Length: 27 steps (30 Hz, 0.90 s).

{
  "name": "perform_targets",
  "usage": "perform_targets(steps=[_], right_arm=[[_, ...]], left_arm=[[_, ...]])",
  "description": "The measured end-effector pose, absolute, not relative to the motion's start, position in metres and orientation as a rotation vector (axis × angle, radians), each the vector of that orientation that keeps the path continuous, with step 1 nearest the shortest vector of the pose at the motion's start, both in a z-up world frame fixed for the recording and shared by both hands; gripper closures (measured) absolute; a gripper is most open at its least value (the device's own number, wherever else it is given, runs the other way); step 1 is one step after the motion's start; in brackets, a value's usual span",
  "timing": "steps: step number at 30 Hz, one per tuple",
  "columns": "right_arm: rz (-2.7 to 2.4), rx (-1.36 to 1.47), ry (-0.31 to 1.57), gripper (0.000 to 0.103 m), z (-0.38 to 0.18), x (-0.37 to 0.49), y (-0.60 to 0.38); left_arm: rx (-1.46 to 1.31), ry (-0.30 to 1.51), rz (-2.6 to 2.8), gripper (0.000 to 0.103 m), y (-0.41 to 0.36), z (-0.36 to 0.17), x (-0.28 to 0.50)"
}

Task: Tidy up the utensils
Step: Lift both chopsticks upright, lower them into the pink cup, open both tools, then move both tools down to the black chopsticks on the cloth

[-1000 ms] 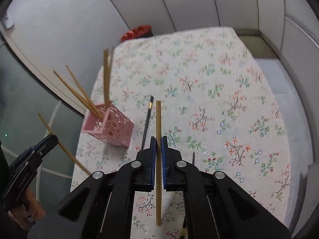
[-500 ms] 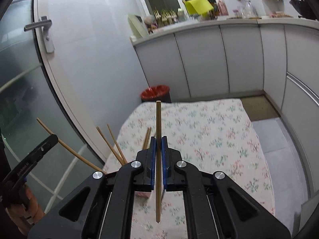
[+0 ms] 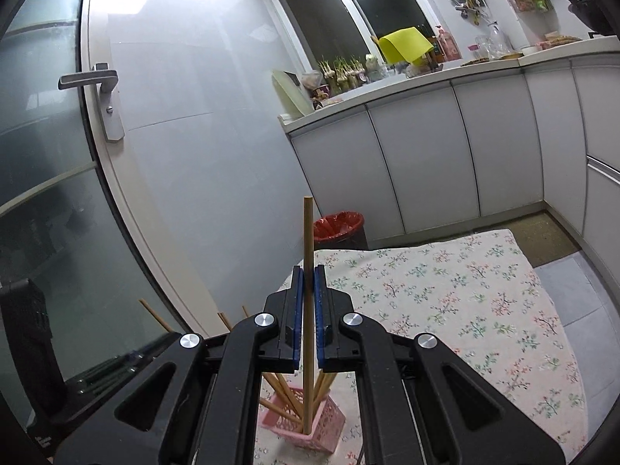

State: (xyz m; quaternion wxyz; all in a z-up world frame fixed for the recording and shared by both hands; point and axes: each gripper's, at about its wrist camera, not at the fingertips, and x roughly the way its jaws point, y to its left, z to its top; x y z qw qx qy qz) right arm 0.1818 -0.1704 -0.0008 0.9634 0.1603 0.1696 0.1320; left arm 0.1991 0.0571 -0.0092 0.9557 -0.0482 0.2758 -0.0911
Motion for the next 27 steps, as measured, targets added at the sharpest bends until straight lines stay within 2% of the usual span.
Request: perform_targets(steps=[10,12,13,15,16,21,22,24,27], right_arm=[[0.298,0.29,0.445,0.098,-0.033,0.209,-0.149],[0.303,0.303,0.46,0.098,-0.035,0.21,-0.15],[0.31,0.314,0.467,0.096,-0.035,0.209,-0.153],[0.323,0.336,0.474,0.09,-0.032,0.207,-0.157],[0.331,0.342,0.476,0.081,-0.03,0.203,-0.161],[0.322,0.295,0.481,0.059,-0.022,0.182,-0.181],[0.319,0.286,0.489,0.055,-0.023,0.176,-0.187],[0.3,0.259,0.516,0.052,-0.026,0.168,-0.199],[0.257,0.223,0.57,0.042,-0.037,0.162,-0.214]], left_arm=[[-0.13,0.585,-0.166,0.094,0.06,-0.038,0.223],[-0.161,0.592,-0.165,0.078,0.064,-0.039,0.222],[-0.167,0.591,-0.162,0.065,0.066,-0.038,0.221],[-0.173,0.595,-0.166,0.06,0.068,-0.038,0.217],[-0.169,0.608,-0.171,0.059,0.068,-0.038,0.215],[-0.148,0.668,-0.181,0.034,0.064,-0.047,0.204],[-0.149,0.676,-0.185,0.032,0.063,-0.049,0.202],[-0.135,0.703,-0.201,0.025,0.059,-0.055,0.196],[-0.1,0.725,-0.209,0.018,0.052,-0.063,0.189]])
